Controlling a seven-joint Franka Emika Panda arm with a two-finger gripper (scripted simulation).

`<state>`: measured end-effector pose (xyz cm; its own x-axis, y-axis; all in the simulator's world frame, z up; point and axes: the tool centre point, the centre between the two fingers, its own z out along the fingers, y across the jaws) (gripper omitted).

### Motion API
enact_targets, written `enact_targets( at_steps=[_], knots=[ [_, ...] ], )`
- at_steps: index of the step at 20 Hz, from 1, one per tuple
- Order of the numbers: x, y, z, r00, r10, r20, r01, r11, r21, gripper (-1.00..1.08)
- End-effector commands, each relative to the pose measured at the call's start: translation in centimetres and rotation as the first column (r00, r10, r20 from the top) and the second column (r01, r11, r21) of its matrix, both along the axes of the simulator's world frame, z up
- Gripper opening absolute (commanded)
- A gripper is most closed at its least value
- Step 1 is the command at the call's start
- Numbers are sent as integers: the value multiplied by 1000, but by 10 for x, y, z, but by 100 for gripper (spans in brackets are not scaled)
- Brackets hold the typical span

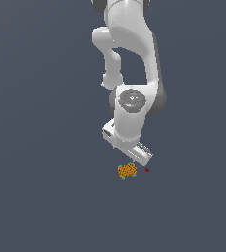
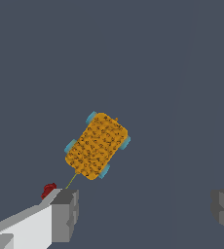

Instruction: Pick up the object and move it to a goal position.

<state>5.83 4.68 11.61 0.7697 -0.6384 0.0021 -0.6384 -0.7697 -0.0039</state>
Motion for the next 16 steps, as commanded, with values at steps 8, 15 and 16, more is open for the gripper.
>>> enact_targets(
  at_steps=[8, 15, 16],
  knots=[
    [14, 16, -18, 971, -238, -3, 238, 971, 2, 100],
    [23, 29, -32, 916, -402, -5, 402, 916, 1, 100],
    [24, 31, -34, 906, -423, -5, 423, 906, 1, 100]
  ],
)
